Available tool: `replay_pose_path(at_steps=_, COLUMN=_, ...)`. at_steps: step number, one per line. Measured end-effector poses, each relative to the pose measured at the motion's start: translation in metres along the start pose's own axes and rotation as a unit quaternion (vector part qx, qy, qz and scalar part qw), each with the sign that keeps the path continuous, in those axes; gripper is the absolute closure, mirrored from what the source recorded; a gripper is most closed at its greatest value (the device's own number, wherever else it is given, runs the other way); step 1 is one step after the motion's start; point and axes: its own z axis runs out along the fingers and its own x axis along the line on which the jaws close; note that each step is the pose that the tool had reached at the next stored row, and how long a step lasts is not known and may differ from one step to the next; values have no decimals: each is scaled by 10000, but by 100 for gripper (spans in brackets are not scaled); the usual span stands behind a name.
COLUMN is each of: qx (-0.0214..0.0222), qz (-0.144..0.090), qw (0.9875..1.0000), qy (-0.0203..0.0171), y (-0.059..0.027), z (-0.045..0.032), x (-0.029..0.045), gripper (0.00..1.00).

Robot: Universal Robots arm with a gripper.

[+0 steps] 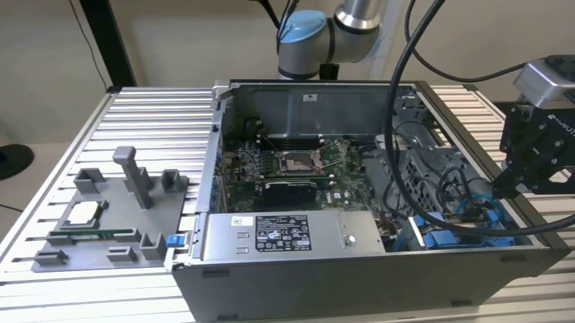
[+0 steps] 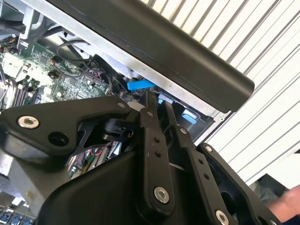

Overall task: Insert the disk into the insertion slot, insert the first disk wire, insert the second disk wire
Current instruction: 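Insert the second disk wire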

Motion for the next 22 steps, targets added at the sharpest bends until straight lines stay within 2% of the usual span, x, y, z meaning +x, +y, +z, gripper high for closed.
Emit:
replay_pose_path(at_steps=6, qx=0, qz=-1, qw=10000, qy=-26, y=0, z=4, x=1, gripper=0)
replay_pose_path(at_steps=7, qx=-1, qz=-1, qw=10000, qy=-26, y=0, z=4, x=1, gripper=100)
replay_pose_path(at_steps=15, qx=0, qz=-1, qw=10000, qy=-26, y=1, z=-1, x=2, gripper=100)
replay_pose_path(at_steps=19, qx=1, qz=-1, qw=10000, qy=-27, y=65, z=-125, x=-13, gripper=100)
replay_pose_path(at_steps=22, qx=4, qz=0, qw=10000, qy=-27, y=138, z=-164, x=-32, gripper=100)
